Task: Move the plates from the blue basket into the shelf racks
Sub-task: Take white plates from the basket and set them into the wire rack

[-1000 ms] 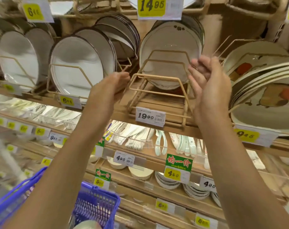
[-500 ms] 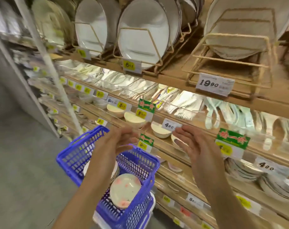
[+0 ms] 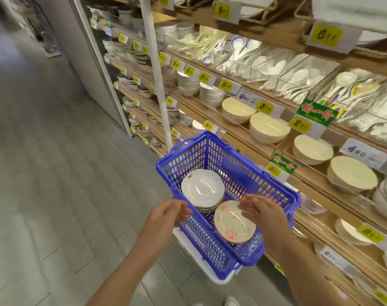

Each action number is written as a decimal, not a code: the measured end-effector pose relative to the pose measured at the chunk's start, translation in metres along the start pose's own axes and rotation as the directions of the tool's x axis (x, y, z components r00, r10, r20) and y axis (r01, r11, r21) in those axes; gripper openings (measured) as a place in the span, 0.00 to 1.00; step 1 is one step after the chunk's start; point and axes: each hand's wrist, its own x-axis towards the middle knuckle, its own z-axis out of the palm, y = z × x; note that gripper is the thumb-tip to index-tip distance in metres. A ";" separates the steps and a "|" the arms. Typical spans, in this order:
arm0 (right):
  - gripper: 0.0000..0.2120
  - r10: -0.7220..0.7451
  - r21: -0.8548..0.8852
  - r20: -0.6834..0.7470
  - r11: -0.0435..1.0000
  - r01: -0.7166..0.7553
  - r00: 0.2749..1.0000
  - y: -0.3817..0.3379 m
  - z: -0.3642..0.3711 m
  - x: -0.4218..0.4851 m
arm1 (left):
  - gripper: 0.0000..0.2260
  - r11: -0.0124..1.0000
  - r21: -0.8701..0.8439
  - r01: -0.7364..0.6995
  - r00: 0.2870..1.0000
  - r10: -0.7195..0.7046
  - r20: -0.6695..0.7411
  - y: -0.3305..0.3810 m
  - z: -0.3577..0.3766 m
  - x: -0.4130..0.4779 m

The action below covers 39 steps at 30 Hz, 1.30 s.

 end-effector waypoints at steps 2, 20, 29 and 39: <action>0.12 0.045 -0.028 -0.027 0.999 -0.046 0.999 0.009 0.011 0.009 | 0.13 0.999 0.022 0.033 0.999 -0.033 -0.001 -0.006 -0.016 0.013; 0.11 0.383 -0.112 -0.121 0.912 -0.396 0.916 0.086 0.073 0.169 | 0.11 0.931 0.304 0.203 0.976 -0.217 0.013 0.004 -0.055 0.190; 0.04 0.581 0.000 -0.317 0.791 -0.612 0.750 0.116 0.081 0.212 | 0.11 0.842 0.472 0.262 0.930 -0.351 0.108 -0.024 -0.011 0.313; 0.19 0.525 -0.182 -0.539 0.691 -0.699 0.659 0.158 0.105 0.247 | 0.19 0.479 0.874 0.079 0.814 -0.537 0.221 -0.095 0.032 0.408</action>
